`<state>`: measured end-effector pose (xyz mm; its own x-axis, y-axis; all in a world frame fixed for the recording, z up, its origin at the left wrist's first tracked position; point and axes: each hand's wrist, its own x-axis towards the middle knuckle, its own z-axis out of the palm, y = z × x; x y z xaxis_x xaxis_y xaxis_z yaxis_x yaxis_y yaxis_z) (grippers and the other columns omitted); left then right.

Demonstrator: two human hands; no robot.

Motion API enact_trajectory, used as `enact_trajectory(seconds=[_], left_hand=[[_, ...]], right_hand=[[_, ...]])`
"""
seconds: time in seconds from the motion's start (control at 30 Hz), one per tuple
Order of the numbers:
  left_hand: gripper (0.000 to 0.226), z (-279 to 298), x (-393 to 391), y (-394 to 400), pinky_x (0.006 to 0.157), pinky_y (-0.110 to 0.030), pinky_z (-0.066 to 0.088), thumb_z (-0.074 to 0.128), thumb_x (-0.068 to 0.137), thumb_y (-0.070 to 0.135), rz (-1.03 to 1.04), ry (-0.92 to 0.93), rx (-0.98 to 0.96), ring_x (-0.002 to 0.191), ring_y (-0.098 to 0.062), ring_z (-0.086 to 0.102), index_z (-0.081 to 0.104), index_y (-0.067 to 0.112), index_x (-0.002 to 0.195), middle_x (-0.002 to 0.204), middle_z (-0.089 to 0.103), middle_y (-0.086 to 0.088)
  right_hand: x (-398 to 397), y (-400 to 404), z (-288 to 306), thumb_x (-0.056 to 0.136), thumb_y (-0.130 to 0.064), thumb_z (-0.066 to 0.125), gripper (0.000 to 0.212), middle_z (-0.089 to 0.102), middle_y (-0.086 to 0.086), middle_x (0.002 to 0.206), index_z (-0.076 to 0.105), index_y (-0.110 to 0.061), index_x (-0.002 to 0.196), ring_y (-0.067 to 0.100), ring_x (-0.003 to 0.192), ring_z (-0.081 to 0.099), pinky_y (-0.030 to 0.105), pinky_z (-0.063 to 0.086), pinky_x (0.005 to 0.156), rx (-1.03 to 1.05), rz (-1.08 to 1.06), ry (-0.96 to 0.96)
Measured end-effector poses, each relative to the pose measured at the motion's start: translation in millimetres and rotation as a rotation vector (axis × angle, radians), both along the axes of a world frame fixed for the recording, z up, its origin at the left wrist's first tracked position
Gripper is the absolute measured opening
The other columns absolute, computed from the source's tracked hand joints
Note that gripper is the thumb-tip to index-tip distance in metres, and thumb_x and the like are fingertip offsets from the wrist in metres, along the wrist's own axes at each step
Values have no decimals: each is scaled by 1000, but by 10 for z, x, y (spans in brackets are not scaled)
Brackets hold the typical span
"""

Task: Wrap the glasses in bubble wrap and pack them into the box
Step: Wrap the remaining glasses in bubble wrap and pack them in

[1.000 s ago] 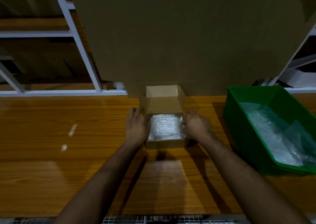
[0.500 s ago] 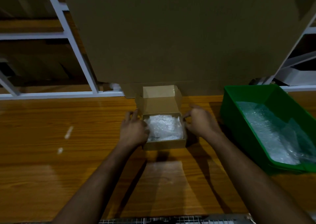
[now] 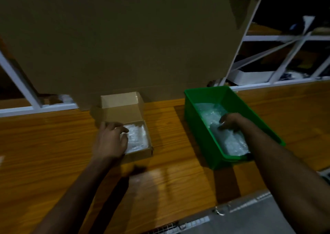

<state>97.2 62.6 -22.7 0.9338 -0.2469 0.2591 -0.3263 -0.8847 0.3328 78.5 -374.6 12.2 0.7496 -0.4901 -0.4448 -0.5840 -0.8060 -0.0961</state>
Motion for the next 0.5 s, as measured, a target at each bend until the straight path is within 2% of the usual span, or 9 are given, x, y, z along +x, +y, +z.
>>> enact_trajectory(seconds=[0.1, 0.17, 0.2, 0.27, 0.33, 0.4, 0.5], left_hand=[[18, -57, -23, -136, 96, -48, 42, 67, 90, 21, -27, 10, -36, 118, -30, 45, 74, 18, 106, 117, 69, -7], [18, -68, -50, -226, 94, -48, 42, 68, 89, 23, -30, 13, -16, 117, -28, 46, 74, 20, 106, 116, 70, -4], [19, -65, -71, -265, 93, -47, 42, 68, 89, 24, -30, 10, -13, 118, -28, 47, 74, 21, 106, 117, 70, -3], [20, -49, -116, -339, 89, -43, 43, 68, 89, 24, -21, 0, -30, 118, -26, 46, 74, 20, 107, 117, 69, -2], [20, -38, -159, -404, 86, -39, 40, 68, 88, 24, -6, -15, -40, 118, -25, 46, 74, 20, 107, 117, 69, -2], [20, -55, -185, -458, 85, -36, 37, 67, 88, 24, -14, -31, -44, 117, -26, 48, 74, 20, 106, 117, 69, -3], [24, -76, -211, -546, 86, -34, 32, 64, 87, 29, -18, -5, -116, 118, -26, 47, 73, 21, 107, 117, 68, -4]], right_hand=[[7, -128, -254, 84, -38, 79, 73, 47, 13, 146, 46, -15, 145, 31, 114, 58, 45, 54, 97, 60, 25, 83], [103, -177, -324, 81, -37, 82, 72, 49, 14, 144, 50, -11, 141, 32, 118, 59, 43, 54, 98, -30, 101, 125], [157, -201, -349, 82, -33, 82, 62, 56, 15, 137, 58, -8, 133, 31, 112, 63, 39, 56, 93, -63, 132, 133], [211, -223, -357, 82, -29, 81, 41, 69, 14, 109, 69, -4, 112, 25, 86, 68, 31, 56, 71, -95, 161, 134], [232, -290, -309, 80, -29, 81, 31, 69, 9, 85, 73, -6, 99, 20, 71, 66, 27, 53, 62, -106, 160, 105], [232, -349, -158, 78, -27, 84, 23, 71, 5, 89, 73, -14, 92, 20, 79, 68, 33, 59, 75, -61, 144, 15], [198, -365, 168, 74, -14, 85, 22, 69, 3, 96, 71, -17, 91, 24, 95, 66, 43, 56, 92, 175, 78, -253]])
